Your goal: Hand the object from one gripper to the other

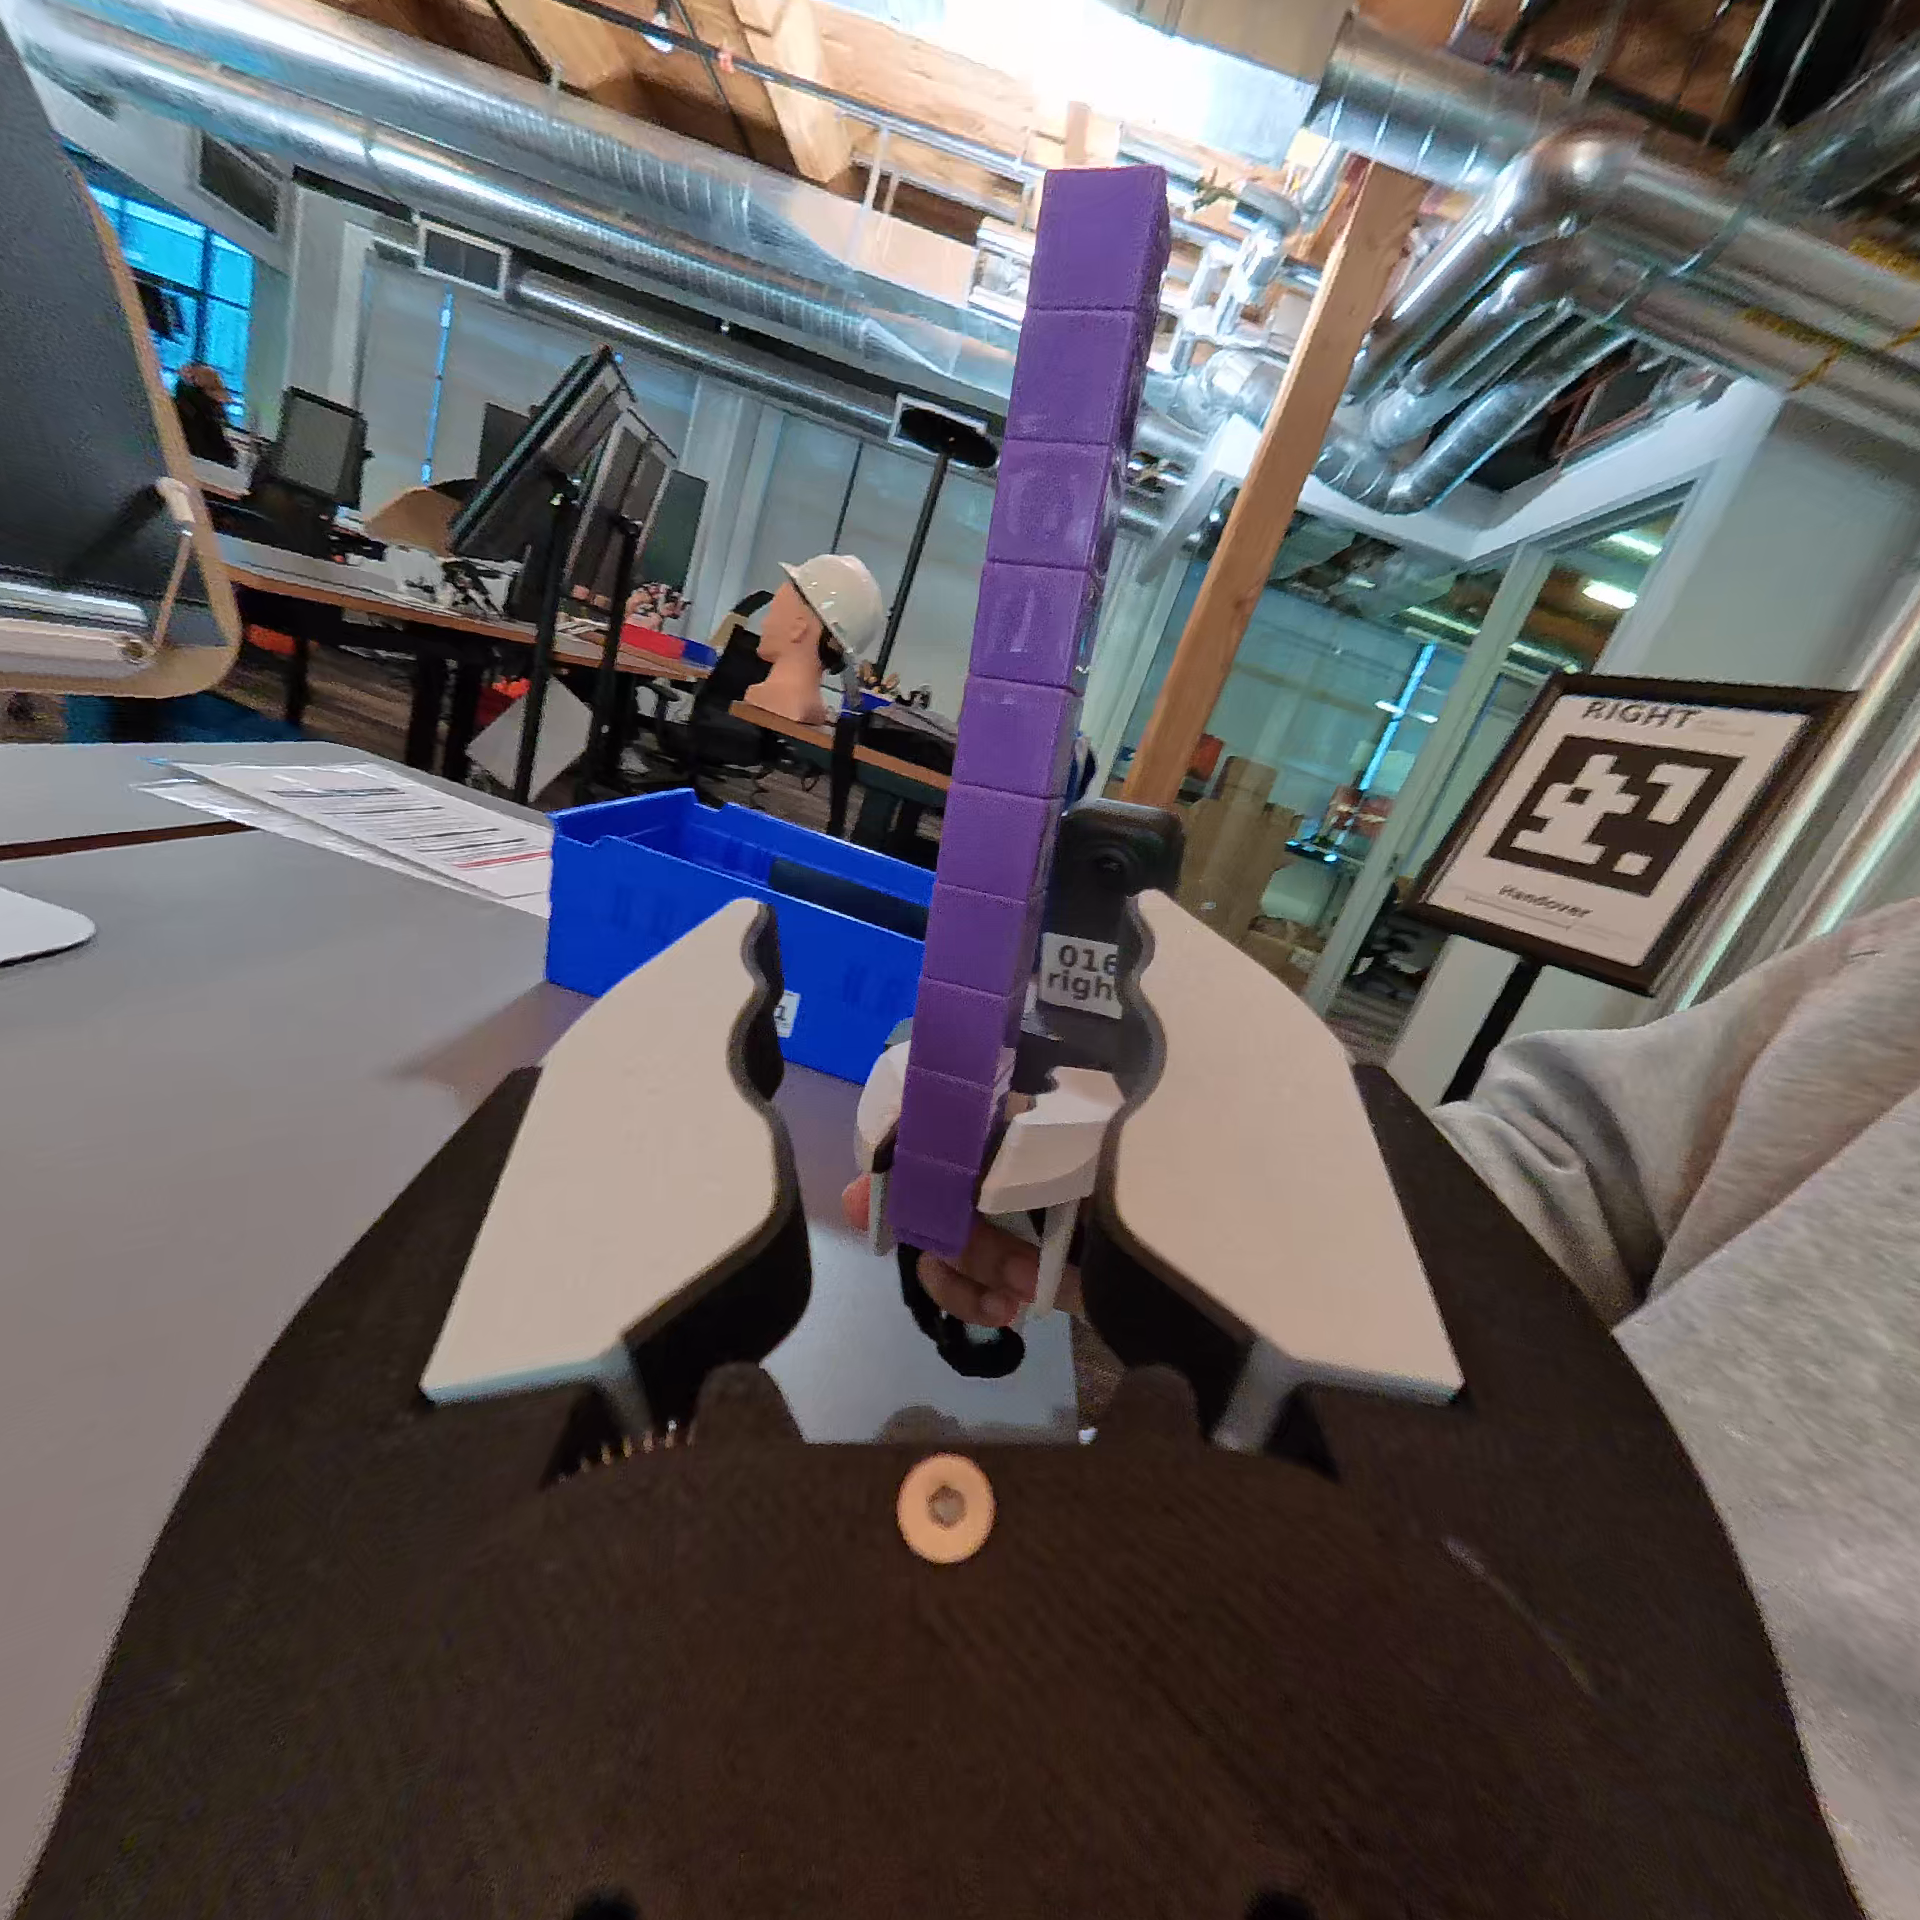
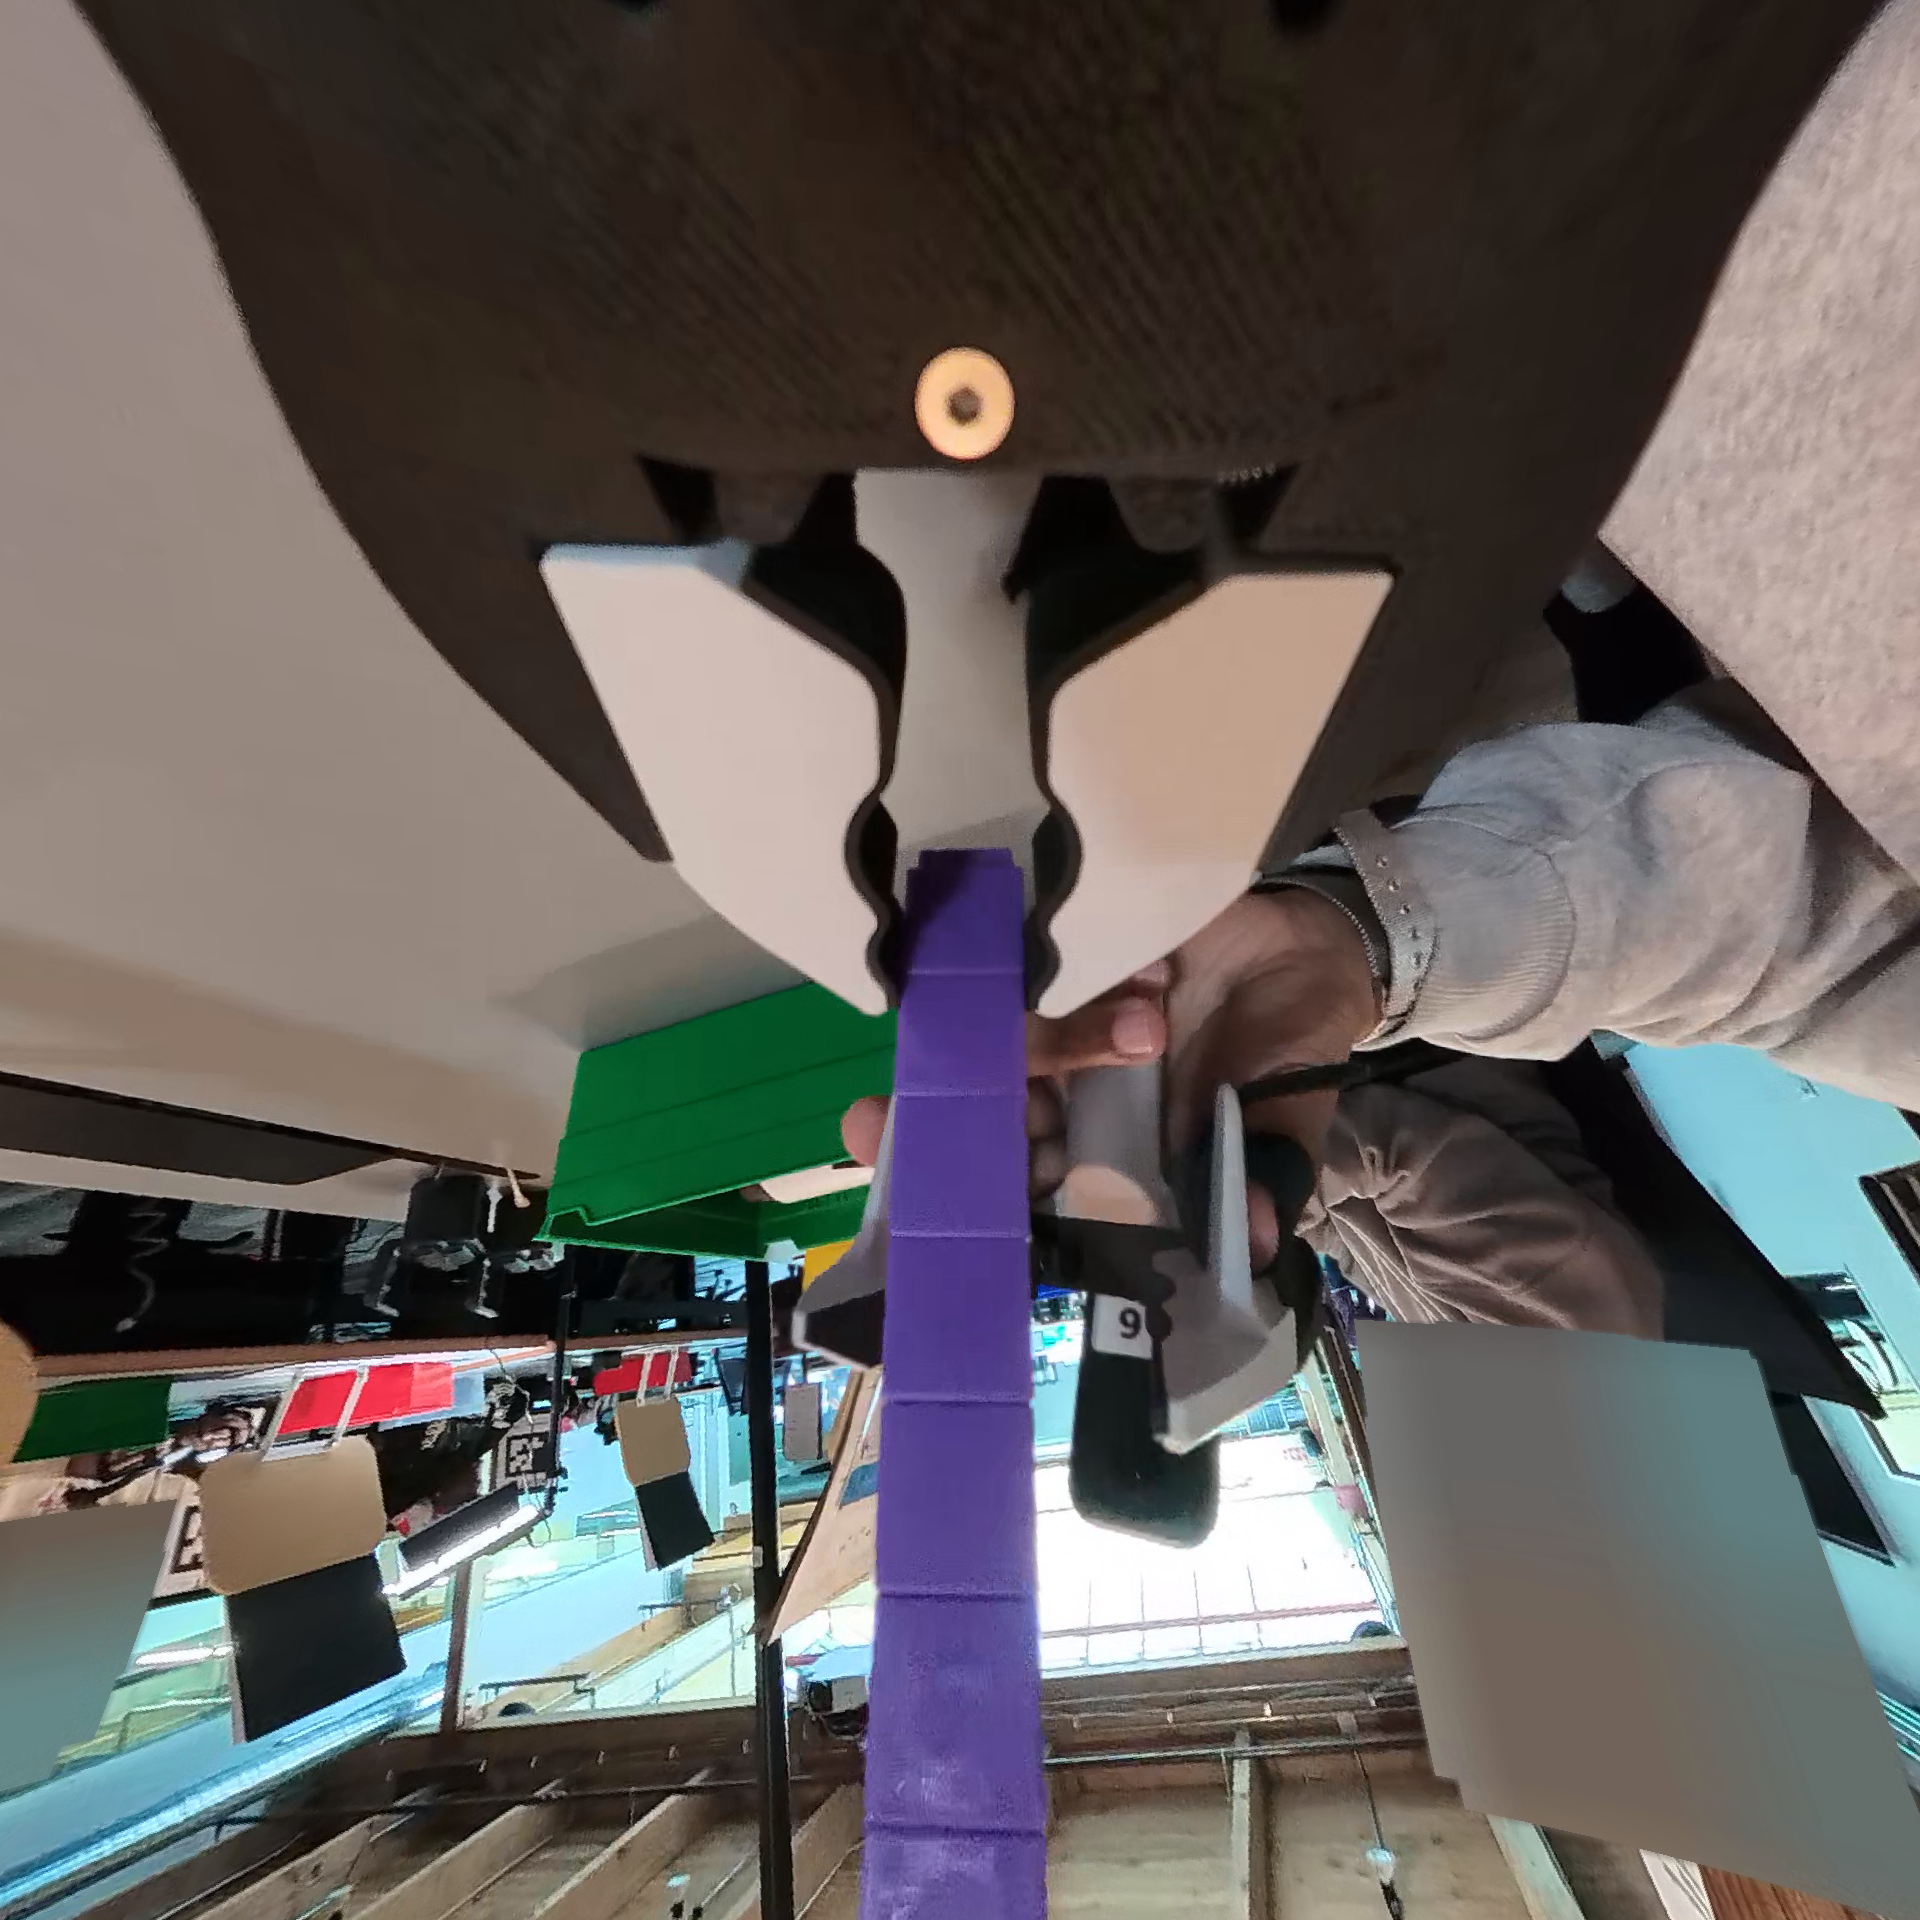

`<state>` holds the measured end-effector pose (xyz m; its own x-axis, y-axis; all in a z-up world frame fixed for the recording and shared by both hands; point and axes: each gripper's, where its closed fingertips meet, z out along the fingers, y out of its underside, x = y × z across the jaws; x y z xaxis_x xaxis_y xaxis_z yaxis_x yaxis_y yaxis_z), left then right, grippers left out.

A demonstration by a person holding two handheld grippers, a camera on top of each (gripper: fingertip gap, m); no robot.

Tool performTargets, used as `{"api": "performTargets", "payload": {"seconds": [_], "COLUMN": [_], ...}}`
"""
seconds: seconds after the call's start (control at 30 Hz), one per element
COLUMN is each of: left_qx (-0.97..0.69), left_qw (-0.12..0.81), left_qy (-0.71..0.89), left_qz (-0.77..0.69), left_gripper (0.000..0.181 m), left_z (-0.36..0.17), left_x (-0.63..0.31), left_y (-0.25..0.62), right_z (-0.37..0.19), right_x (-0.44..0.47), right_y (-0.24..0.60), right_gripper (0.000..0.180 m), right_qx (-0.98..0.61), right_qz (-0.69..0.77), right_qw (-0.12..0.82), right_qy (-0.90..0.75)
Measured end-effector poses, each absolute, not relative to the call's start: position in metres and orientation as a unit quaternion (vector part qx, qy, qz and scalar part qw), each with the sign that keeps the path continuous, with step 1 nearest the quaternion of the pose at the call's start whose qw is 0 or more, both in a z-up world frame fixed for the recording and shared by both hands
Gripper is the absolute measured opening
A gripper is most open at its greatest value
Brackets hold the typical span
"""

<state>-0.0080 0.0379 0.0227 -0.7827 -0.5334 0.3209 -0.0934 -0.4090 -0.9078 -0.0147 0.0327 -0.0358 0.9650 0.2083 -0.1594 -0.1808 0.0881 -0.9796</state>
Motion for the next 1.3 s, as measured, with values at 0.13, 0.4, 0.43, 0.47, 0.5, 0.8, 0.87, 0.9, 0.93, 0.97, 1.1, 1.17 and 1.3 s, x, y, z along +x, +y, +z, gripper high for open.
{"api": "performTargets", "payload": {"seconds": [0.13,0.4,0.43,0.47,0.5,0.8,0.87,0.9,0.93,0.97,1.1,1.17,1.3], "left_qx": [-0.259,-0.231,-0.228,-0.228,-0.226,-0.243,-0.249,-0.251,-0.252,-0.253,-0.25,-0.243,-0.237], "left_qw": [0.044,0.068,0.073,0.078,0.083,0.125,0.132,0.132,0.129,0.124,0.106,0.099,0.084], "left_qy": [0.526,0.556,0.556,0.556,0.559,0.575,0.576,0.574,0.571,0.569,0.568,0.571,0.582], "left_qz": [-0.809,-0.795,-0.796,-0.796,-0.793,-0.771,-0.768,-0.769,-0.77,-0.773,-0.777,-0.778,-0.774], "left_gripper": [0.05,0.036,0.032,0.029,0.023,0.023,0.022,0.022,0.022,0.022,0.022,0.022,0.022], "left_z": [0.027,0.03,0.033,0.034,0.034,0.026,0.021,0.019,0.017,0.015,0.009,0.006,-0.002], "left_x": [-0.022,-0.03,-0.031,-0.032,-0.032,-0.025,-0.022,-0.021,-0.02,-0.02,-0.02,-0.021,-0.023], "left_y": [0.025,0.016,0.017,0.018,0.018,0.024,0.026,0.027,0.027,0.026,0.019,0.013,0.0], "right_z": [-0.038,-0.044,-0.044,-0.044,-0.044,-0.034,-0.026,-0.021,-0.015,-0.01,0.017,0.03,0.046], "right_x": [-0.022,-0.046,-0.047,-0.048,-0.05,-0.026,-0.012,-0.005,0.0,0.005,0.012,0.007,-0.008], "right_y": [0.033,0.039,0.039,0.04,0.04,0.038,0.032,0.028,0.024,0.02,0.01,0.008,0.01], "right_gripper": [0.022,0.022,0.022,0.022,0.022,0.056,0.06,0.059,0.059,0.059,0.052,0.052,0.053], "right_qx": [-0.665,-0.675,-0.675,-0.674,-0.673,-0.649,-0.633,-0.624,-0.616,-0.609,-0.596,-0.59,-0.59], "right_qz": [0.149,0.183,0.186,0.189,0.192,0.178,0.175,0.173,0.172,0.171,0.198,0.225,0.223], "right_qw": [0.731,0.712,0.711,0.711,0.711,0.74,0.754,0.761,0.769,0.774,0.777,0.774,0.775], "right_qy": [-0.026,-0.065,-0.067,-0.069,-0.072,-0.014,0.012,0.022,0.03,0.036,0.052,0.05,0.022]}}
